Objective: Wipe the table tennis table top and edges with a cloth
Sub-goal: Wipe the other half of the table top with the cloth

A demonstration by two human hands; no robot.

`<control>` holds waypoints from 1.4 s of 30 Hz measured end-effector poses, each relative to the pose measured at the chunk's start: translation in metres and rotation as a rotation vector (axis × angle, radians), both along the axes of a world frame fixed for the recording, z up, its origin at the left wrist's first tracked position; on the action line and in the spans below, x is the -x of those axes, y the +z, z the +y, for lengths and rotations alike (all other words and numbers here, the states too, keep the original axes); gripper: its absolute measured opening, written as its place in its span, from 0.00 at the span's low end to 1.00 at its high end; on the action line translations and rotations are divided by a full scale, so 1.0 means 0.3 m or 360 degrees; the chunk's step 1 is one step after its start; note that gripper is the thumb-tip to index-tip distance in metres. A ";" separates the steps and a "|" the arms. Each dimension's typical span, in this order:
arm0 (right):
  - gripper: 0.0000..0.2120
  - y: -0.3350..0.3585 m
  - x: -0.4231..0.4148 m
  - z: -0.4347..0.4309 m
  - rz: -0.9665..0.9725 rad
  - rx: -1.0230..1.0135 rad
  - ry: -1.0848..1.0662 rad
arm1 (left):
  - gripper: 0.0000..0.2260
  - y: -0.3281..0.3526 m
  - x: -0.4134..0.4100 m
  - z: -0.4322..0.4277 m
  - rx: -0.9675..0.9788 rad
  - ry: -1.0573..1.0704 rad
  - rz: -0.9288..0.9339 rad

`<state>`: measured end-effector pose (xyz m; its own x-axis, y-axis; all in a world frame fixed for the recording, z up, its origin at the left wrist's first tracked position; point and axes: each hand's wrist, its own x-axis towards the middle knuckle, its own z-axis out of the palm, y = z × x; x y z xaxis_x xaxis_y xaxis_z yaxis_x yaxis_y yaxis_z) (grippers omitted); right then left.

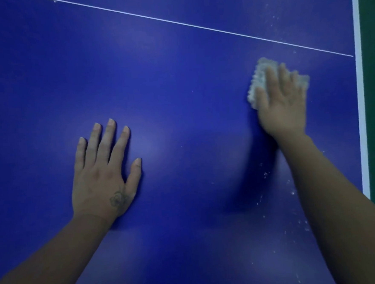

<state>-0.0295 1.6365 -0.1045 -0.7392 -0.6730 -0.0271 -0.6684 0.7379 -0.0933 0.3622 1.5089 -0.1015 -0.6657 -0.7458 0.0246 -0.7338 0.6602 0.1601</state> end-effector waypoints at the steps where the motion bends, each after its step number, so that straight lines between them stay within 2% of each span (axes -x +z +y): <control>1: 0.31 0.011 0.010 0.033 -0.0069 -0.0010 -0.0095 | 0.32 0.000 0.000 0.000 0.0001 -0.0001 -0.0004; 3: 0.30 0.022 -0.030 0.038 -0.0106 -0.0008 -0.0221 | 0.32 0.003 0.002 -0.001 0.0004 -0.0003 -0.0014; 5: 0.29 0.011 -0.132 -0.006 0.0036 0.0040 -0.0189 | 0.32 0.004 0.001 -0.001 0.0010 -0.0005 -0.0010; 8: 0.28 -0.012 -0.377 -0.095 0.0219 0.0136 0.0128 | 0.32 0.000 0.002 0.001 0.0015 0.0003 -0.0011; 11: 0.28 -0.007 -0.613 -0.081 0.0010 0.0147 0.0447 | 0.32 -0.003 0.003 0.004 0.0020 -0.0003 0.0009; 13: 0.28 -0.013 -0.602 -0.016 -0.0027 0.0197 0.0504 | 0.32 -0.002 0.004 0.005 0.0021 -0.0010 0.0002; 17: 0.28 -0.019 -0.351 0.109 0.0106 0.0118 0.0120 | 0.32 0.002 0.002 0.008 0.0019 0.0004 -0.0020; 21: 0.31 0.004 -0.287 0.048 -0.0061 0.0077 -0.0234 | 0.32 0.001 0.004 0.008 0.0037 -0.0006 -0.0006; 23: 0.32 0.003 -0.330 -0.060 -0.0022 0.0071 -0.0177 | 0.32 0.002 0.000 0.009 0.0043 -0.0003 -0.0006; 26: 0.32 0.004 -0.444 -0.199 0.0001 0.0063 0.0085 | 0.31 -0.001 0.000 0.013 0.0063 -0.0019 0.0025; 30: 0.27 -0.022 -0.546 -0.090 0.0146 0.0201 0.0415 | 0.31 -0.001 -0.005 0.011 0.0071 -0.0022 0.0050; 34: 0.26 -0.056 -0.329 0.184 0.0308 0.0039 0.0123 | 0.31 -0.002 -0.008 0.011 0.0057 -0.0016 0.0043; 37: 0.30 -0.004 -0.247 0.249 -0.0103 -0.0029 -0.0303 | 0.31 -0.005 -0.011 0.012 0.0073 -0.0027 0.0058; 39: 0.31 0.008 -0.332 0.206 -0.0077 -0.0008 -0.0402 | 0.31 -0.006 -0.012 0.013 0.0085 -0.0033 0.0064; 42: 0.30 -0.007 -0.588 0.123 0.0085 0.0068 -0.0199 | 0.31 -0.006 -0.013 0.015 0.0102 -0.0037 0.0080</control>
<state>0.1467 1.6734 -0.1065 -0.8168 -0.5755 0.0410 -0.5766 0.8117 -0.0933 0.3662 1.5134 -0.1032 -0.6795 -0.7260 0.1056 -0.7103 0.6871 0.1529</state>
